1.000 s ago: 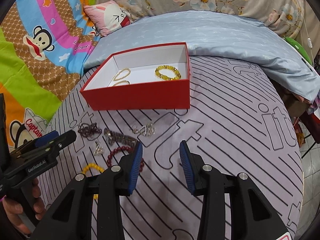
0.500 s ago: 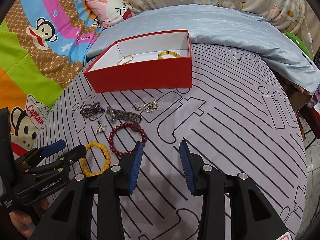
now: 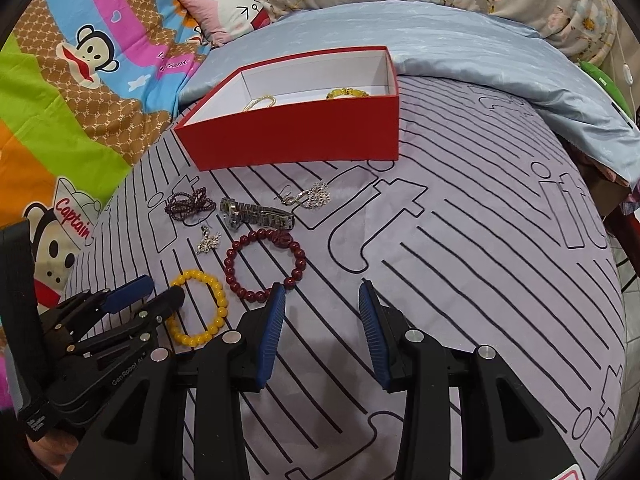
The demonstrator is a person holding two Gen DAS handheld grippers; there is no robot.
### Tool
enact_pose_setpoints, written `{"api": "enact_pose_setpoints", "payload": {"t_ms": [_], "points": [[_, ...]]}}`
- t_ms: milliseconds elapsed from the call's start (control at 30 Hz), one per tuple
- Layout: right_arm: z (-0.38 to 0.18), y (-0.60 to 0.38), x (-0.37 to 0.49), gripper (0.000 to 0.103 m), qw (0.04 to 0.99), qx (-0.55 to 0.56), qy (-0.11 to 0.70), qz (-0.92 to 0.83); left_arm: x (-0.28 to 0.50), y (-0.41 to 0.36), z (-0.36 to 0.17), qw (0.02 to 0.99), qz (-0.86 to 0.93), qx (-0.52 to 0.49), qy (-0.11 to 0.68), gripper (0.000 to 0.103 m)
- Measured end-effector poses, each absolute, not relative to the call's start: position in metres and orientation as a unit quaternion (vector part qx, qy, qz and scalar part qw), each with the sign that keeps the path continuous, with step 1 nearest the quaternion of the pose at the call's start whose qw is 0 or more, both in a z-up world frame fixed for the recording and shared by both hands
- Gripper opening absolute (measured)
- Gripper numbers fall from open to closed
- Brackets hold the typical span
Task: Organize jewelry
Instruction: 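Lower the left tool onto the orange bead bracelet and close it, then grasp the red bead bracelet with the right tool while the left tool lifts the orange bracelet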
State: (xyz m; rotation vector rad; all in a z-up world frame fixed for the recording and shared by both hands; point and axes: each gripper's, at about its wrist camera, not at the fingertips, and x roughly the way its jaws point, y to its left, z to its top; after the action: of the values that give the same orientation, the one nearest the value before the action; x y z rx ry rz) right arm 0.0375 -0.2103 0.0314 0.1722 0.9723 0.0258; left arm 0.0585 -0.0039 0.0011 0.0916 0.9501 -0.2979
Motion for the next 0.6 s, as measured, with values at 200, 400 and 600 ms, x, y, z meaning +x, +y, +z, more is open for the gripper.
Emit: {"api": "enact_pose_setpoints", "payload": {"t_ms": [200,400,600], "points": [[0.023,-0.199,0.047,0.038,0.878,0.076,0.472,0.024,0.064,0.004,0.002,0.877,-0.140,0.032,0.458,0.008],[0.016,-0.191,0.064,0.038,0.877,0.068,0.475,0.032,0.063,0.004,0.001,0.879,-0.140,0.036,0.454,0.008],[0.006,-0.187,0.078,0.034,0.874,0.060,0.482,0.028,0.062,0.004,0.001,0.881,-0.140,0.036,0.450,0.008]]}}
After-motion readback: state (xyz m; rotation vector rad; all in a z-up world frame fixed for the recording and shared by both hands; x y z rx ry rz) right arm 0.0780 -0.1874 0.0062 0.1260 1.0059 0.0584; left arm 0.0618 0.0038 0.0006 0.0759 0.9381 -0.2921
